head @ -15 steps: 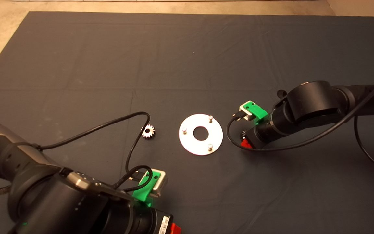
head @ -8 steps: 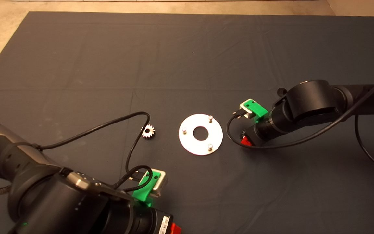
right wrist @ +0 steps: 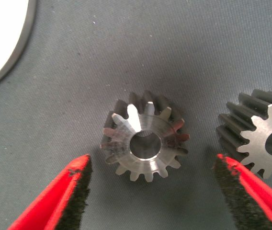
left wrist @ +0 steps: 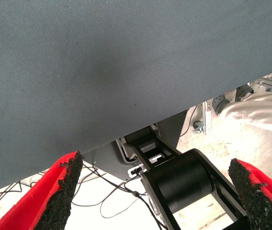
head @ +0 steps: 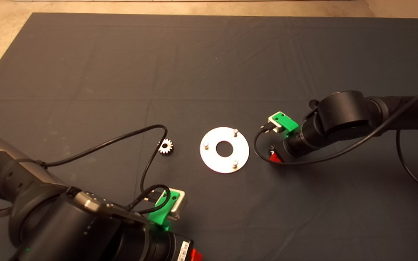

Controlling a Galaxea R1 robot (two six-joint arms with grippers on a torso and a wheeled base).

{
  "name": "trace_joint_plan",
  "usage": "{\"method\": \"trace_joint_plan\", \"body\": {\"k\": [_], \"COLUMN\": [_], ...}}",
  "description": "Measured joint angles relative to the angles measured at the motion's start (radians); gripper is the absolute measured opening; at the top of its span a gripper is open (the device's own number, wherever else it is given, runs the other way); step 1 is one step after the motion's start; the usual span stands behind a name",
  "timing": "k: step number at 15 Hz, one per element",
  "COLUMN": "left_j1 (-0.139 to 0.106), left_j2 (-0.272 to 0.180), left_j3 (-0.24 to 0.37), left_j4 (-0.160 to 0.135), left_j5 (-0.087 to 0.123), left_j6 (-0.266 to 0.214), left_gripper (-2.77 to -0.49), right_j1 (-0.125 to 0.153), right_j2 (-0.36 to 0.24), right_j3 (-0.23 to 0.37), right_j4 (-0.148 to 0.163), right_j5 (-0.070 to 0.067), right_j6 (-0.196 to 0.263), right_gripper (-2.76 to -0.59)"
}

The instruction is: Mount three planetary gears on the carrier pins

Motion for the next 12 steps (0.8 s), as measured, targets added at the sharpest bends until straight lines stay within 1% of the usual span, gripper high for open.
{"method": "trace_joint_plan", "body": {"k": [1, 3, 6, 8, 10, 11, 12], "left_j1": [0.0, 0.0, 0.0, 0.0, 0.0, 0.0, 0.0], "left_j2": [0.0, 0.0, 0.0, 0.0, 0.0, 0.0, 0.0], "left_j3": [0.0, 0.0, 0.0, 0.0, 0.0, 0.0, 0.0], "left_j4": [0.0, 0.0, 0.0, 0.0, 0.0, 0.0, 0.0], "left_j5": [0.0, 0.0, 0.0, 0.0, 0.0, 0.0, 0.0], "left_j6": [0.0, 0.0, 0.0, 0.0, 0.0, 0.0, 0.0], "left_gripper": [-1.09, -1.09, -1.09, -1.09, -1.09, -1.09, -1.09], "right_j1": [-0.001, -0.001, -0.001, -0.002, -0.003, -0.006, -0.007], "right_j2": [0.0, 0.001, 0.005, 0.006, 0.008, 0.008, 0.009], "right_j3": [-0.002, -0.009, -0.011, -0.013, -0.016, -0.02, -0.021], "right_j4": [0.0, 0.0, 0.0, 0.0, 0.0, -0.001, -0.001], "right_j5": [0.0, 0.0, 0.0, 0.0, 0.0, 0.0, 0.0], "right_j6": [-0.001, -0.004, -0.004, -0.005, -0.007, -0.007, -0.007], "right_gripper": [-1.52, -1.66, -1.66, -1.79, -1.82, -1.91, -1.95]}}
